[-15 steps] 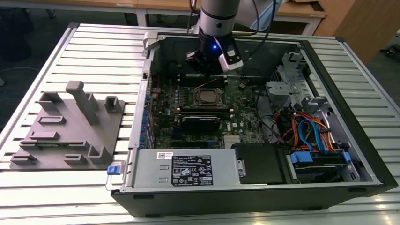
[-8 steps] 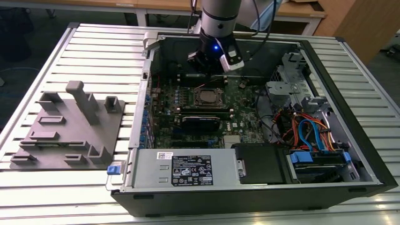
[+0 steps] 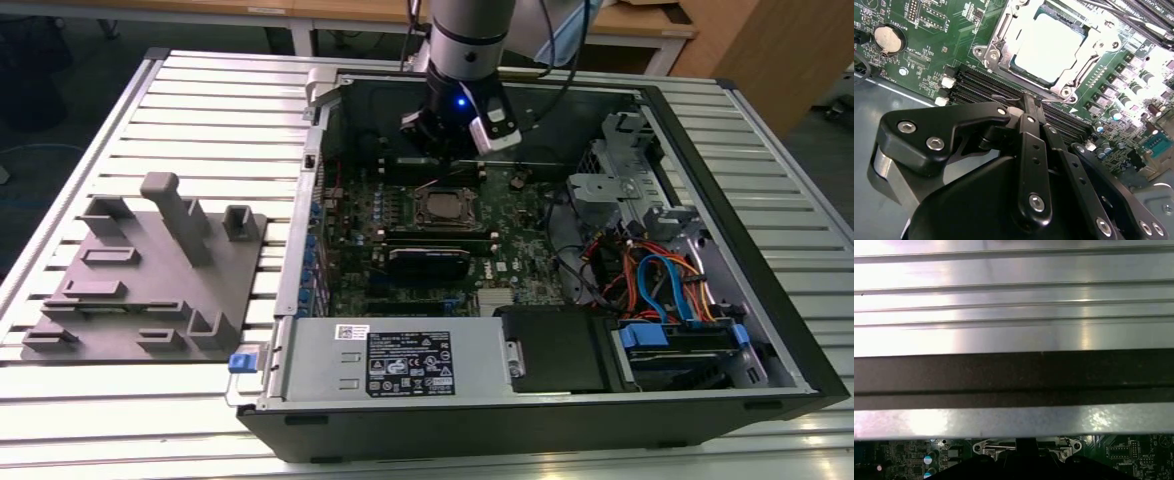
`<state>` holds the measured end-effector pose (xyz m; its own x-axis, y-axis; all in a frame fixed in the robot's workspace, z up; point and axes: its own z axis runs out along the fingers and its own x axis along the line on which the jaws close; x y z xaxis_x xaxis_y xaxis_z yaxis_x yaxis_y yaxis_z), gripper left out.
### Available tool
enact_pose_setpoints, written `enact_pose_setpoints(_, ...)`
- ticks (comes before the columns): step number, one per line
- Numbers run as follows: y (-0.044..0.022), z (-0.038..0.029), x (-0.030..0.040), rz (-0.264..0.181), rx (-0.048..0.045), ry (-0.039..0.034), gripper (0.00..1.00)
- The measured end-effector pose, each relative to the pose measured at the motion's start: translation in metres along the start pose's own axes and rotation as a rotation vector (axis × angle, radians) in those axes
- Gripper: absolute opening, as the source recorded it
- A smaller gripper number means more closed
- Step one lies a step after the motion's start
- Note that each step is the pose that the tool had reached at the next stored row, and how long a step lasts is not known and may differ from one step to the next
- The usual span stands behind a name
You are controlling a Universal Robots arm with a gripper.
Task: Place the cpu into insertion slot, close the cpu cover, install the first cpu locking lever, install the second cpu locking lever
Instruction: 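Install the first cpu locking lever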
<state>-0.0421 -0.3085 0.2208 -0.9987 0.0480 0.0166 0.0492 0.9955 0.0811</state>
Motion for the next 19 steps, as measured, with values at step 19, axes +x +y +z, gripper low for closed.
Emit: enact_pose_setpoints(19, 0.0029, 0.0059, -0.0084, 0.0, 0.0002, 0.0002, 0.1)
